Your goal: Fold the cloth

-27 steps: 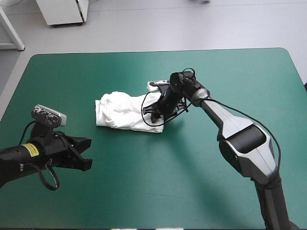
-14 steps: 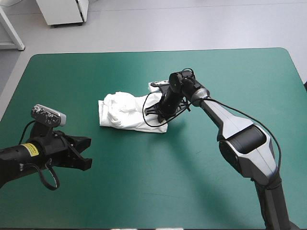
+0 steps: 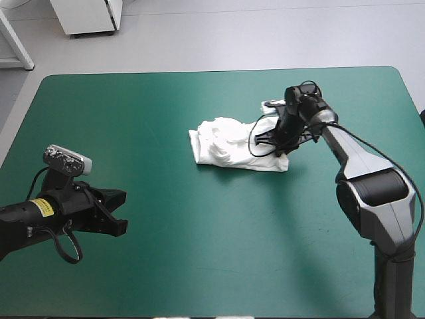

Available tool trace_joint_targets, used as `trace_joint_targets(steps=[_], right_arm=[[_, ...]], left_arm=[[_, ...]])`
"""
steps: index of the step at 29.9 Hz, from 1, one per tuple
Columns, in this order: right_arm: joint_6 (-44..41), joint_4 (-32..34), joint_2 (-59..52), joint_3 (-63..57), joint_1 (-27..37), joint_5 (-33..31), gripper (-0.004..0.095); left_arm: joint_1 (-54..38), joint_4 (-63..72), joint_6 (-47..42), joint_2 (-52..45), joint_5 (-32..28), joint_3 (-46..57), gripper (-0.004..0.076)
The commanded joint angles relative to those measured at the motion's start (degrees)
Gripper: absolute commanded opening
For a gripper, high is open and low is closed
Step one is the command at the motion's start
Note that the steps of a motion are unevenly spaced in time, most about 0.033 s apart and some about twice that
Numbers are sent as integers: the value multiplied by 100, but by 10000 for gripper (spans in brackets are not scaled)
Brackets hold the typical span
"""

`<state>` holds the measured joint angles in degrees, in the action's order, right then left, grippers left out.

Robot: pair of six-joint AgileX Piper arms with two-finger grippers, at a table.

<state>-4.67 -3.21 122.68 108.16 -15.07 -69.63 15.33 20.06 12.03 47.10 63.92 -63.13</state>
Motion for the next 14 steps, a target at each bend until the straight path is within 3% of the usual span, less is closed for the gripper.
trace_joint_targets(steps=[1, 10, 14], right_arm=[[40, 553, -500, -148, 518, -16, -19], [205, 1349, -633, -222, 1818, -16, -19], [346, 1397, -641, -222, 2392, -16, -19]], left_arm=[[1, 154, 20, -5, -335, -122, -9], [1, 142, 20, -5, -346, -122, -9], [1, 142, 20, -5, -346, -122, -9]])
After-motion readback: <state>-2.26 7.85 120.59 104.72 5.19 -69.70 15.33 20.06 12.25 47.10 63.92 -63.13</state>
